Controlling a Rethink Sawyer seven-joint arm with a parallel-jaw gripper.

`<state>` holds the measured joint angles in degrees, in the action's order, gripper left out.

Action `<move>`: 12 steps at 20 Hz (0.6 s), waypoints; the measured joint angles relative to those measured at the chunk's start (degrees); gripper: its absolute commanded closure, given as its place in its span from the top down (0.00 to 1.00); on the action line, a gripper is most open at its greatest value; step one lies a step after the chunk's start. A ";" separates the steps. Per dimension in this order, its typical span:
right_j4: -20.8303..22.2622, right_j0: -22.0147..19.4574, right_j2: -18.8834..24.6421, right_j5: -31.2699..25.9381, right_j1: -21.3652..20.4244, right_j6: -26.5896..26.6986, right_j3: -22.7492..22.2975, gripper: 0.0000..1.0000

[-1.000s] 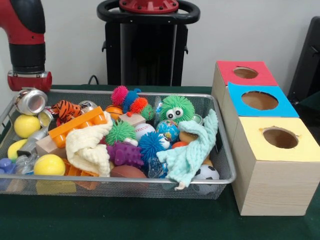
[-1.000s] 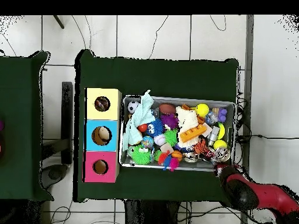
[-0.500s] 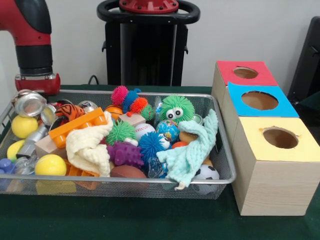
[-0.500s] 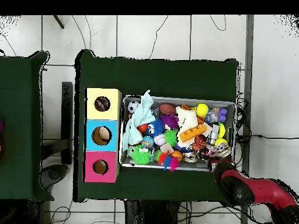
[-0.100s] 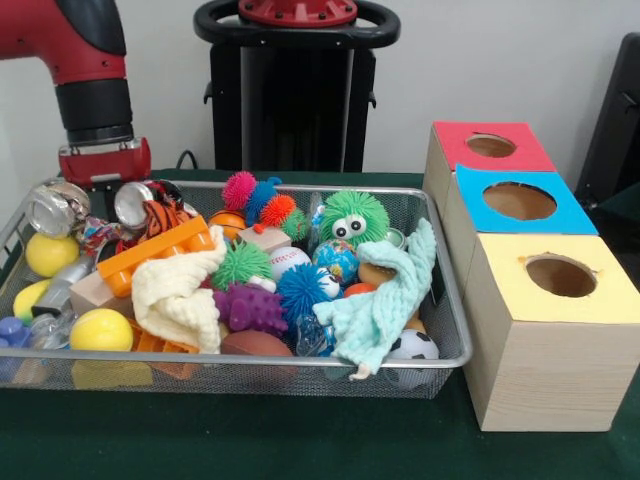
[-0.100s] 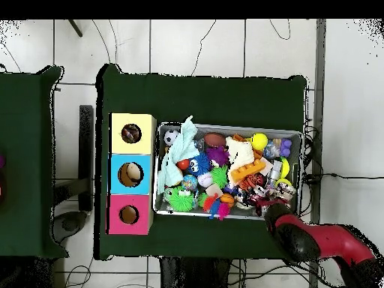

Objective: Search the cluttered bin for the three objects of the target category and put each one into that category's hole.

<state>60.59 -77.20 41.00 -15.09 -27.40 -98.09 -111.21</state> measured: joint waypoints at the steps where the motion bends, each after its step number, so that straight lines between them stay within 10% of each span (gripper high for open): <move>1: -0.11 -0.29 0.55 0.00 -0.01 0.00 -0.30 0.00; 12: -1.56 -4.25 5.68 0.00 0.00 0.00 -1.09 0.00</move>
<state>59.04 -81.45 46.67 -15.09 -27.40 -98.09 -112.30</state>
